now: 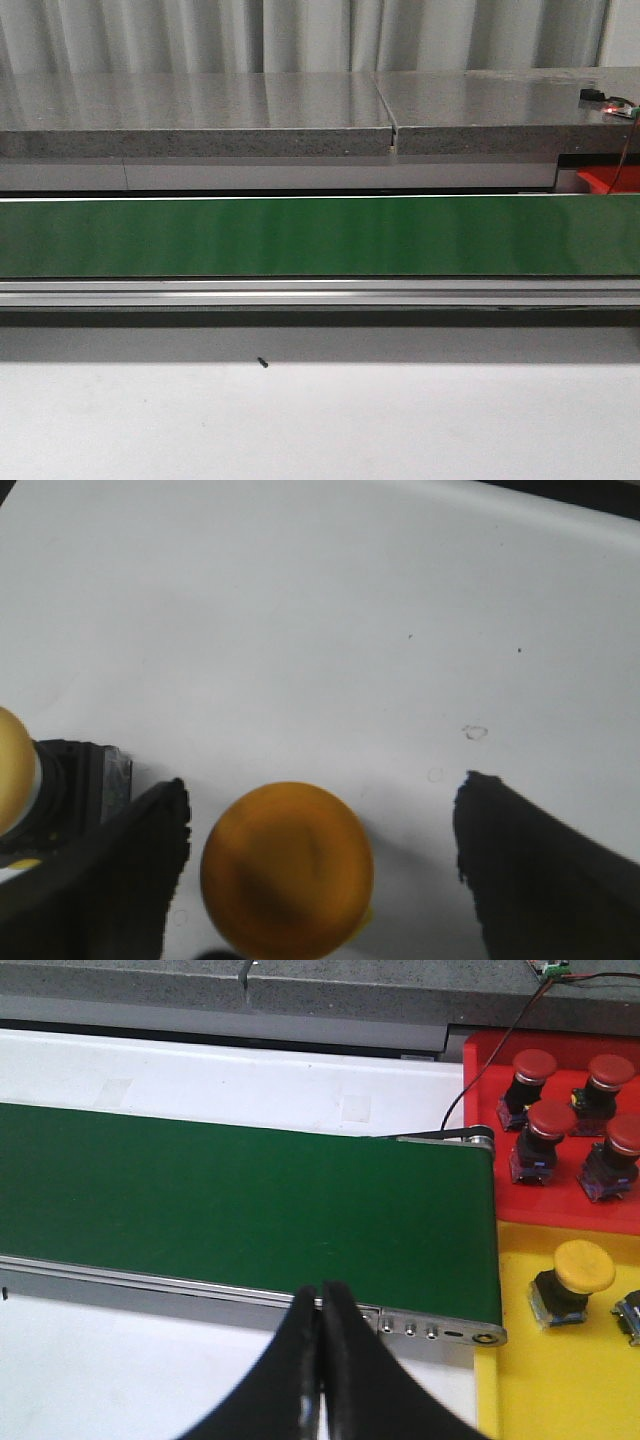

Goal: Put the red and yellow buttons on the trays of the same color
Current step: 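Lower the left gripper over the yellow buttons and grasp one, then carry the yellow button with the left gripper onto the belt's near end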

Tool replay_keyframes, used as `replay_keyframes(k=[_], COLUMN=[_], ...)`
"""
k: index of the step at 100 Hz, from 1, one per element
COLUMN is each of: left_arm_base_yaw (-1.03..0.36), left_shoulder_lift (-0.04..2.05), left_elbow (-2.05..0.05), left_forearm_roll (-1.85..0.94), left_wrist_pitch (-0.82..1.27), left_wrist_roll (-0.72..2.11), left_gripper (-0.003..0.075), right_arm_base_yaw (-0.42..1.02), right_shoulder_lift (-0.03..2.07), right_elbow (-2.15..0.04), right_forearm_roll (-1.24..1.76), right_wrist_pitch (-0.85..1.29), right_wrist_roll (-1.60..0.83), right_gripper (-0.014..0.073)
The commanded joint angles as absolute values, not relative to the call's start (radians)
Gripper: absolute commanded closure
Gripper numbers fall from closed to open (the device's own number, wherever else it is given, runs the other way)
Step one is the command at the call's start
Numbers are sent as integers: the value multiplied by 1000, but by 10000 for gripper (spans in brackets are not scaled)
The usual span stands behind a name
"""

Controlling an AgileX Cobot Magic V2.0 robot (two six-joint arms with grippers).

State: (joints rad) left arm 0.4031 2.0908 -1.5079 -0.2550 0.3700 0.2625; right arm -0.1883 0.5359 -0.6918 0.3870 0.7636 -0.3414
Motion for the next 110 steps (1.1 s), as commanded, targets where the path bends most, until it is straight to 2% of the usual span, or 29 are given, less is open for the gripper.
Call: replay_keyframes(k=[1,29,48,59,110], left_arm_base_yaw=[400,400,400,400,400], left_shoulder_lift=[2035,2035,2023,1986,1636], left_elbow=[-1538,-1538,-1538,-1538,-1526], left_forearm_roll=[-262,-254,-240,-247,-375], left_wrist_pitch=[334,344,378,408,679], left_wrist_roll=[252,252,252,252,252], left_gripper=[299,554,678,699,699], right_arm_base_yaw=[-185,-185,-185,-185,-185], right_shoulder_lift=[537,537,537,537,537], right_elbow=[-716,-716,-716,-716,-716], right_forearm_roll=[409,409,409,409,409], right_wrist_pitch=[706,706,706,706,706], right_wrist_roll=[-347,-347,-347,-347,-347], right_gripper=[662,662,662,662,662])
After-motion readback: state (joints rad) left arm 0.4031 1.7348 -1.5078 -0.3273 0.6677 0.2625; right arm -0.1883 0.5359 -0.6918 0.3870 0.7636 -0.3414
